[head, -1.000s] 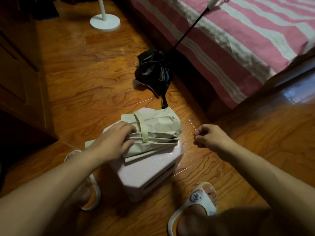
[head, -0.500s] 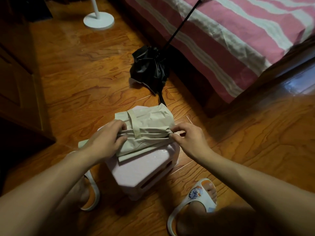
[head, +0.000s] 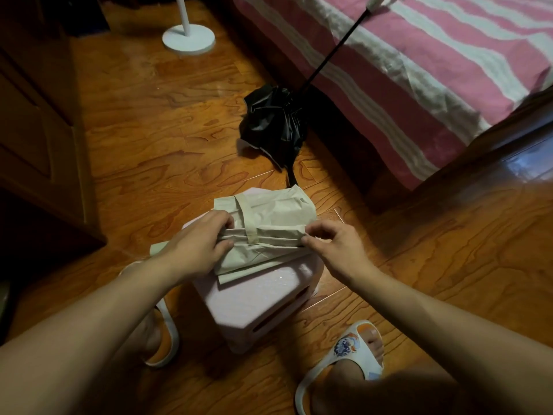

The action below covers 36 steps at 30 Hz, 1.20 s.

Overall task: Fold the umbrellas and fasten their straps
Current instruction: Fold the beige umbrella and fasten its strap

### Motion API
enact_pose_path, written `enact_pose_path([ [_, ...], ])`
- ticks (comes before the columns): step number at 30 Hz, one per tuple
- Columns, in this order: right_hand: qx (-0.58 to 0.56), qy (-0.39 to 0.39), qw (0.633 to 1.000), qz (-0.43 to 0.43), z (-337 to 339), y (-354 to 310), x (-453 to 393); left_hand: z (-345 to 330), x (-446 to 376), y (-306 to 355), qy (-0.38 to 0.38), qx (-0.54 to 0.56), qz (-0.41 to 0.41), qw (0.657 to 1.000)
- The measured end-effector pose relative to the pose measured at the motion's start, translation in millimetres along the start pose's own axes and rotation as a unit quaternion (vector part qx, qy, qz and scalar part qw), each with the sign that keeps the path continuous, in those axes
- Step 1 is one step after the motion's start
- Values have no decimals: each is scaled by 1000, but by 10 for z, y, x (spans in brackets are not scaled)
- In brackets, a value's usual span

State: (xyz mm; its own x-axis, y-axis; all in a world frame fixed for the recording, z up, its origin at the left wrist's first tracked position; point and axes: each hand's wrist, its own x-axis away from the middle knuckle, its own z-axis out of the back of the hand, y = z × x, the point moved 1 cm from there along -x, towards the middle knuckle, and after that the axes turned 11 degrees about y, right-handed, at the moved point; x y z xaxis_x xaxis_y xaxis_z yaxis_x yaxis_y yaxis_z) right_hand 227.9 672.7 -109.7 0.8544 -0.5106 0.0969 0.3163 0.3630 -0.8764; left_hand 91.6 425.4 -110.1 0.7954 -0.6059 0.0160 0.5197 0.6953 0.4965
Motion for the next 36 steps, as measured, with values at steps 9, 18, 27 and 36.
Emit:
enact_pose_path([
  [9,-31,30,999,-2,13,-100,69,18,17,-6,-13,6,3,1000],
  [18,206,14,960,191,37,-136,-122,10,15,-2,-10,-1,4,1000],
  [27,160,70,979,109,76,-290,-411,24,-15,-49,10,18,10,1000],
  [36,162,58,985,16,-49,-344,-453,43,-17,-37,1,2,-2,1000],
])
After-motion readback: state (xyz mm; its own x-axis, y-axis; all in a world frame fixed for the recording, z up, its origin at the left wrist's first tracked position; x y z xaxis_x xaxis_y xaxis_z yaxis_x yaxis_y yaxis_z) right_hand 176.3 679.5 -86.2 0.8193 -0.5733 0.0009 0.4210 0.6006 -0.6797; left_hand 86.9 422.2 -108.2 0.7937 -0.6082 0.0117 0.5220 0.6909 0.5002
